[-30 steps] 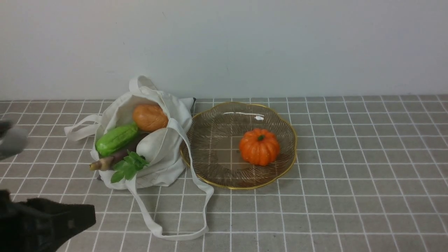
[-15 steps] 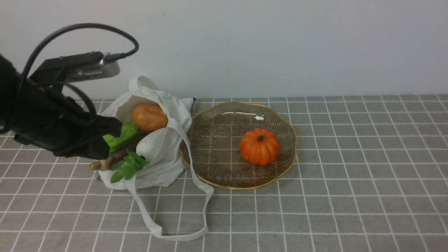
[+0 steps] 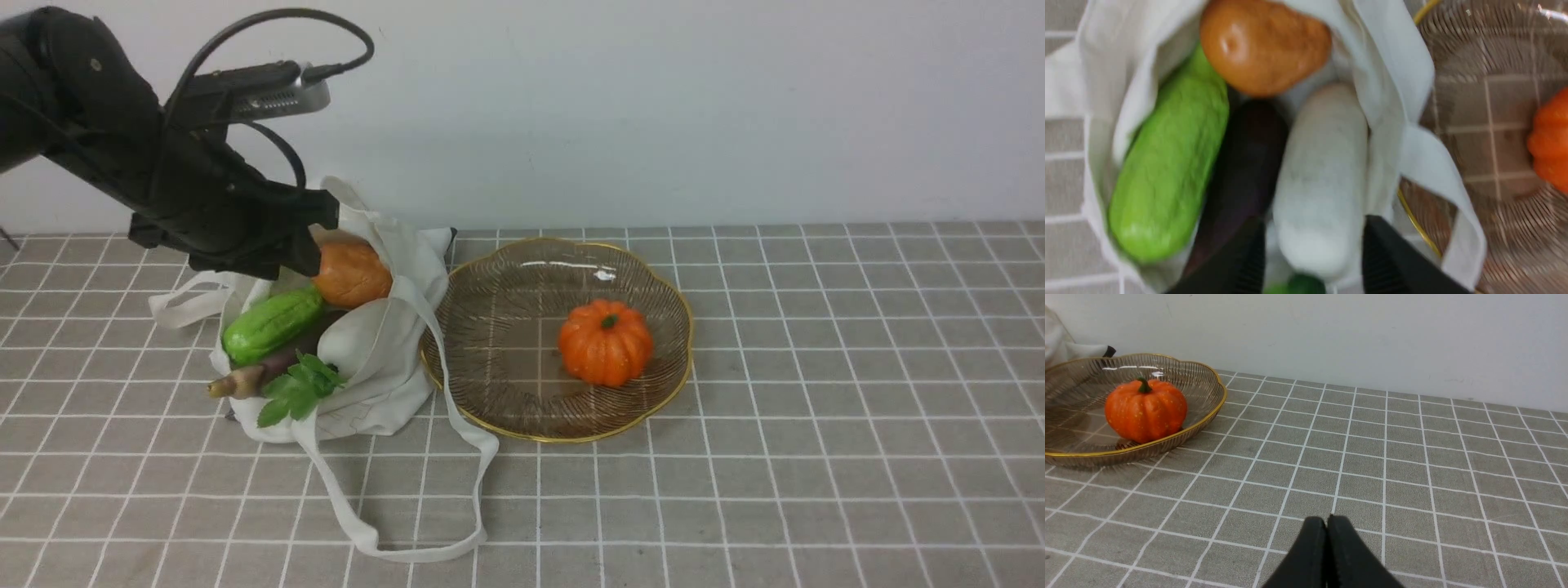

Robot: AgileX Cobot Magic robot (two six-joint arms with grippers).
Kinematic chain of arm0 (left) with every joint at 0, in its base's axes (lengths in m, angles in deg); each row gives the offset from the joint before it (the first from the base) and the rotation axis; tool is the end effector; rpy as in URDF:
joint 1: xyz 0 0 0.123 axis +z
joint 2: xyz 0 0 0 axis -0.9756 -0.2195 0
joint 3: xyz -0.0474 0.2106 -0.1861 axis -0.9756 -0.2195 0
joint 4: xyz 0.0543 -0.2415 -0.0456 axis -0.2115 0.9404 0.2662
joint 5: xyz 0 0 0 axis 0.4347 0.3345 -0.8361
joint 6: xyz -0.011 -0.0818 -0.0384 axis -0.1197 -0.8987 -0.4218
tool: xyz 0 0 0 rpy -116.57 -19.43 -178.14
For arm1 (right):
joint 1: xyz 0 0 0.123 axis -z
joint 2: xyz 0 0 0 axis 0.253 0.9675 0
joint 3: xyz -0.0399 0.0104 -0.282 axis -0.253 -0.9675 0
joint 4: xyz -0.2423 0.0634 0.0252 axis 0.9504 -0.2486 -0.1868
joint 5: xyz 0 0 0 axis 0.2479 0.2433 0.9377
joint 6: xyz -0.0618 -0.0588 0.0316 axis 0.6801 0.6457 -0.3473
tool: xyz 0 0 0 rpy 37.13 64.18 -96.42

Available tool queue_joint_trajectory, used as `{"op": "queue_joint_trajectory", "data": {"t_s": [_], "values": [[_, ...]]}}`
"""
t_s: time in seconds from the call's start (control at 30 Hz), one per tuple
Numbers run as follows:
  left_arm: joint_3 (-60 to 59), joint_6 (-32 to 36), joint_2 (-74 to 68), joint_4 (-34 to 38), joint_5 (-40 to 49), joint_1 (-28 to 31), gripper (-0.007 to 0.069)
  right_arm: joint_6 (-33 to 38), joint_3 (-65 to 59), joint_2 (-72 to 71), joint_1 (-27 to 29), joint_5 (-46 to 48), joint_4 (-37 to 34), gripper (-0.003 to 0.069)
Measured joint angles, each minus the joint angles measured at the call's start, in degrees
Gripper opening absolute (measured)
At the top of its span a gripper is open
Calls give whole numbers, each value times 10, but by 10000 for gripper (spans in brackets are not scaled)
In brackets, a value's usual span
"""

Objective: Take vegetables from bag on grey coffee tablecloth place on plate.
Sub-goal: 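Reach into the cloth bag and grasp the potato inside with the left gripper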

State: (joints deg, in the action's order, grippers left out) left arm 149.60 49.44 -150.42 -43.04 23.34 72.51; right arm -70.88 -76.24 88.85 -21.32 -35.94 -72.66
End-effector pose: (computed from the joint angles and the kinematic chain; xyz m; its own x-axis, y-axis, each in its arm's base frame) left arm 0.3849 -0.0514 0.2655 -0.8754 -0.0497 -0.4808 0.0771 0.9676 -0.2404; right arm 0.0526 0.0062 0.1727 -0.2753 -0.0878 -0.9573 -0.1315 0.9899 -0.0529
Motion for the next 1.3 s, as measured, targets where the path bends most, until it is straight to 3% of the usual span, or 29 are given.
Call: {"op": "queue_joint_trajectory", "data": {"t_s": [0.17,0.37,0.83,1.0,1.3], "values": [[8,-1,-48,2,-68,0,500,0,0,0,0,0,0,-15],[8,-29,-108,14,-139,0,566,0,0,0,0,0,0,-15],[8,-46,-170,47,-284,0,566,0,0,0,0,0,0,-15],[12,-46,-182,125,-301,0,554,0,0,0,0,0,0,-15],[18,-46,-205,245,-327,0,442,0,0,0,0,0,0,-15]]}}
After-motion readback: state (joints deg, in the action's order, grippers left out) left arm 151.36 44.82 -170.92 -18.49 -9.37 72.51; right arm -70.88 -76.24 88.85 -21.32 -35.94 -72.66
